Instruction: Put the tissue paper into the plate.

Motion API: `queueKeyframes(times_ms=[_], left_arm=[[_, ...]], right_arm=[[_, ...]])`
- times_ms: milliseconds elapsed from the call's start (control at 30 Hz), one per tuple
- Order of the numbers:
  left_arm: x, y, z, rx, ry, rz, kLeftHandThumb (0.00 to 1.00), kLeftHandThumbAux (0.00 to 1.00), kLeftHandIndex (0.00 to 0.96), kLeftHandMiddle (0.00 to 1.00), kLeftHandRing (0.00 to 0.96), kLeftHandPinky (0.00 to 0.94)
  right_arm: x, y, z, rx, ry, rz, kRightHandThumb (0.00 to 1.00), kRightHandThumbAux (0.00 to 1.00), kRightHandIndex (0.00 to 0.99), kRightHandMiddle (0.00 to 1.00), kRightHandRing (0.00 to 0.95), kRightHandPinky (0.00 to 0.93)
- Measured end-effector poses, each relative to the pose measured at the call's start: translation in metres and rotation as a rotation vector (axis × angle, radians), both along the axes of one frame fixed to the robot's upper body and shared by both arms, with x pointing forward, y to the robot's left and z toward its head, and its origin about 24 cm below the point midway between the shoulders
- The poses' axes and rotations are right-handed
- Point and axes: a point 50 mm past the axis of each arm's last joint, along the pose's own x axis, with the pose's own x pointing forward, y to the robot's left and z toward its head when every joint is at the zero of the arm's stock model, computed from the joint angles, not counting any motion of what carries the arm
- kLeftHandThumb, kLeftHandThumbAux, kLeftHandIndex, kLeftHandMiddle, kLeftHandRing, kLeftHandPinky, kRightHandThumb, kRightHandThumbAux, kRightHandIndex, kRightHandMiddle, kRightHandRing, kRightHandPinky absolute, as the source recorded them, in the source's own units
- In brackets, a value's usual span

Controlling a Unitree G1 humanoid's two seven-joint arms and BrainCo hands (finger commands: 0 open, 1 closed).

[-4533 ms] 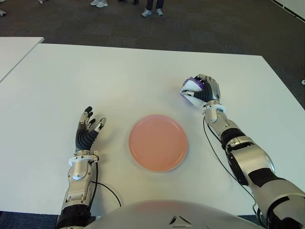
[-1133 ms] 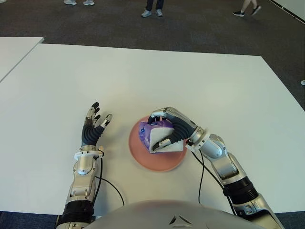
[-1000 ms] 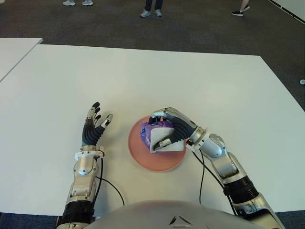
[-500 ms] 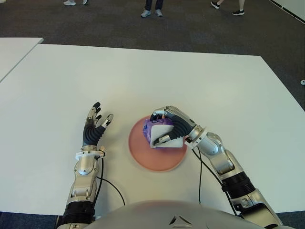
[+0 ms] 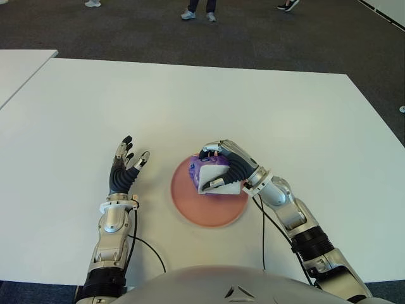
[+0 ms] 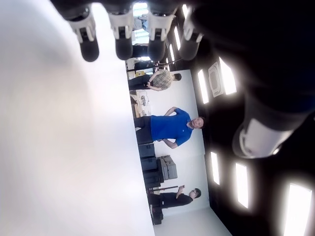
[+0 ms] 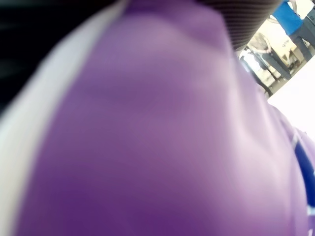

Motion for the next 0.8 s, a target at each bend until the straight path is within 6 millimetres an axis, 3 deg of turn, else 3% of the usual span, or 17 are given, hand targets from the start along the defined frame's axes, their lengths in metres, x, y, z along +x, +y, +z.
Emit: queueKeyframes(times_ms=[100, 200, 300, 800], left_arm=[[-0.0002, 0.0004, -0.0002, 0.0, 0.002, 0.001, 0.0, 0.564, 0.0, 0.0, 0.0, 0.0], [-0.0002, 0.0006, -0.0005, 0.0, 0.005, 0.002, 0.0, 0.567, 0.0, 0.0, 0.0, 0.0], [-0.0003, 0.001, -0.0008, 0.001, 0.009, 0.004, 0.0, 0.571, 0.0, 0.0, 0.0, 0.0], [-0.0006, 0.0048, -0.0023, 0.01, 0.022, 0.01, 0.0, 0.575, 0.0, 0.0, 0.0, 0.0]], right_arm=[[-0.0003, 0.0009, 0.0005, -0.075, -0.024, 0.053, 0.364, 0.447, 0.096, 0.095, 0.089, 0.079], [0.0004, -0.0005, 0.0009, -0.177, -0.072, 0.089, 0.238, 0.364, 0.031, 0.031, 0.029, 0.025], [0.0004, -0.0012, 0.0016, -0.256, -0.143, 0.107, 0.174, 0.31, 0.01, 0.01, 0.009, 0.008], [-0.003, -0.0015, -0.008, -0.274, -0.243, 0.109, 0.089, 0.28, 0.0, 0.0, 0.0, 0.0]])
